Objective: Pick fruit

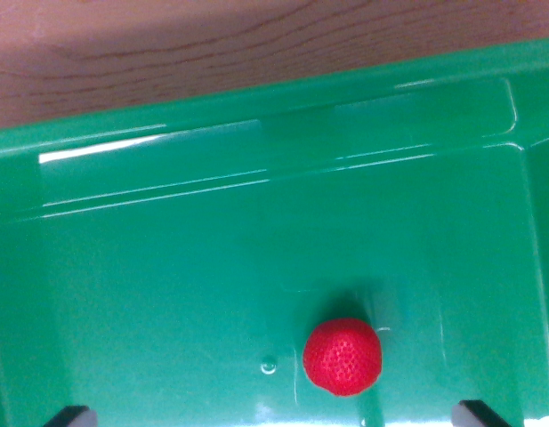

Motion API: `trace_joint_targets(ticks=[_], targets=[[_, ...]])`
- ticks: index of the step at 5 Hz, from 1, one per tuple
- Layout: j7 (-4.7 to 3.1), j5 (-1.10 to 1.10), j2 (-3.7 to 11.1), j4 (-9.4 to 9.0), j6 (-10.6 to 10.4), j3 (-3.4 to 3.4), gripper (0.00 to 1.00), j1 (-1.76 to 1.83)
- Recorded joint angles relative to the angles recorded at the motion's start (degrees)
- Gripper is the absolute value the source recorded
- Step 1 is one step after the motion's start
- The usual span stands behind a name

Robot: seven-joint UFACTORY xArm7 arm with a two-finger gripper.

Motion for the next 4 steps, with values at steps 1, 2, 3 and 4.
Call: trace_joint_targets(ticks=[1, 2, 3, 4], targets=[[-0.48, 0.04, 0.93, -1.55, -2.6, -0.07, 0.0, -0.08], [-0.48, 0.04, 0.93, -1.55, -2.6, -0.07, 0.0, -0.08], [-0.97, 0.08, 1.88, -3.14, -5.2, -0.14, 0.0, -0.16], [-0.97, 0.08, 1.88, -3.14, -5.2, -0.14, 0.0, -0.16]])
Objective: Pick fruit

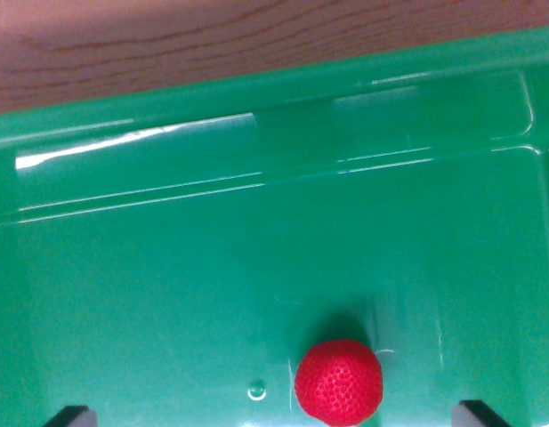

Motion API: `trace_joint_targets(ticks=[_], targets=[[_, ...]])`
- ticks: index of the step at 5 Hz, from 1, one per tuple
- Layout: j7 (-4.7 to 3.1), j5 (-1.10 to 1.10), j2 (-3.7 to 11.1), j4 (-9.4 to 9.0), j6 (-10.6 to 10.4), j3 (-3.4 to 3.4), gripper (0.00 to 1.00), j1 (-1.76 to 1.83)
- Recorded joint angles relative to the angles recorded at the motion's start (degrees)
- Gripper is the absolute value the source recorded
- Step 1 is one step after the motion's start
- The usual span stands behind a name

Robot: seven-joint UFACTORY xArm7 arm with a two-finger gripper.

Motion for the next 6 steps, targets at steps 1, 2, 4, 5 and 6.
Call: trace_joint_targets(ticks=[1, 2, 4, 5, 6], targets=[[-0.48, 0.04, 0.94, -1.56, -2.6, -0.07, 0.0, -0.08], [-0.48, 0.04, 0.94, -1.56, -2.6, -0.07, 0.0, -0.08], [-0.95, 0.08, 1.84, -3.08, -5.1, -0.14, 0.0, -0.16], [-1.4, 0.11, 2.71, -4.53, -7.5, -0.2, 0.0, -0.23], [-1.4, 0.11, 2.71, -4.53, -7.5, -0.2, 0.0, -0.23]])
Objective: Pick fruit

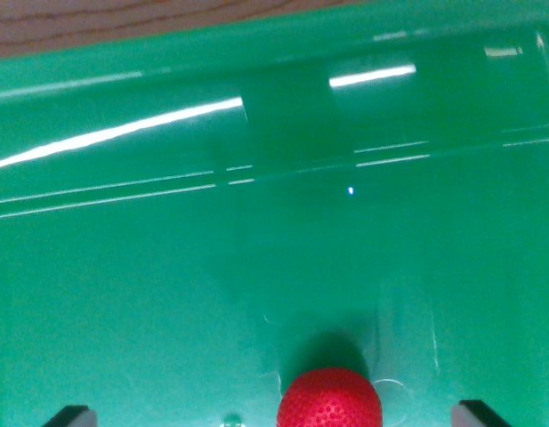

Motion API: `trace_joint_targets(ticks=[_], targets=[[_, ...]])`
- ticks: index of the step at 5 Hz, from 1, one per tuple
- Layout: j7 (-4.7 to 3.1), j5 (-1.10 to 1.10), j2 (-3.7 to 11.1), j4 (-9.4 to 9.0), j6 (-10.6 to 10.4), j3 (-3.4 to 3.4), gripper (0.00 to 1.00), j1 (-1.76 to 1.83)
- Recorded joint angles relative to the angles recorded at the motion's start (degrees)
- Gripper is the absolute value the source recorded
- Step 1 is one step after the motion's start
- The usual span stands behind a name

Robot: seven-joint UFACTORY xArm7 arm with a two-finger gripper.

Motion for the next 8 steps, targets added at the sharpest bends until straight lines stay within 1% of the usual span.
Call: trace_joint_targets(ticks=[1, 2, 3, 4, 5, 6, 7, 8], targets=[[-0.43, 0.03, 0.83, -1.39, -2.3, -0.06, 0.0, -0.07], [-0.43, 0.03, 0.83, -1.39, -2.3, -0.06, 0.0, -0.07], [-0.81, 0.07, 1.57, -2.63, -4.4, -0.12, 0.0, -0.13], [-0.81, 0.07, 1.57, -2.63, -4.4, -0.12, 0.0, -0.13], [-1.18, 0.1, 2.3, -3.83, -6.4, -0.17, 0.0, -0.19], [-1.18, 0.1, 2.3, -3.83, -6.4, -0.17, 0.0, -0.19], [-1.5, 0.12, 2.92, -4.88, -8.1, -0.22, 0.0, -0.25], [-1.5, 0.12, 2.92, -4.88, -8.1, -0.22, 0.0, -0.25]])
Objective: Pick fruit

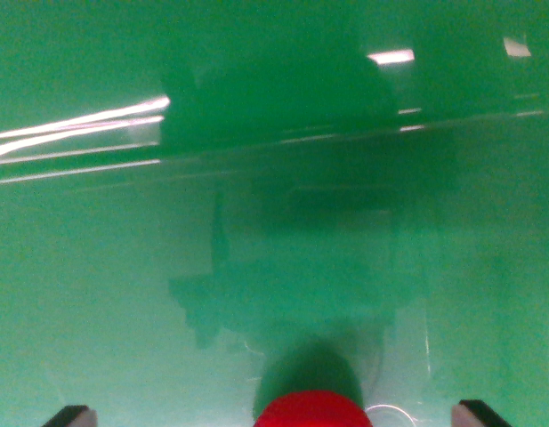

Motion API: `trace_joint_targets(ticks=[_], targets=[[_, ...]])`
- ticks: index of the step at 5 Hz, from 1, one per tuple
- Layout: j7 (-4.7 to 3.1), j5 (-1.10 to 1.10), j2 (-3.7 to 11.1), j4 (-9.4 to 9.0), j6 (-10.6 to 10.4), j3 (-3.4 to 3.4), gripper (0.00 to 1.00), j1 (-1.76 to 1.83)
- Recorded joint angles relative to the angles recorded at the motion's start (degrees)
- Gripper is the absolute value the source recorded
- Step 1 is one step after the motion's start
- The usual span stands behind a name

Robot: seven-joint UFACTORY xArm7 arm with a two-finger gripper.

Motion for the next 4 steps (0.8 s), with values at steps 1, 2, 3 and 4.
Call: trace_joint_targets(ticks=[1, 2, 3, 4], targets=[[-0.31, 0.02, 0.59, -0.99, -1.6, -0.04, 0.0, -0.05], [-0.31, 0.02, 0.59, -0.99, -1.6, -0.04, 0.0, -0.05], [-0.56, 0.05, 1.09, -1.82, -3.0, -0.08, 0.0, -0.09], [-0.56, 0.05, 1.09, -1.82, -3.0, -0.08, 0.0, -0.09]])
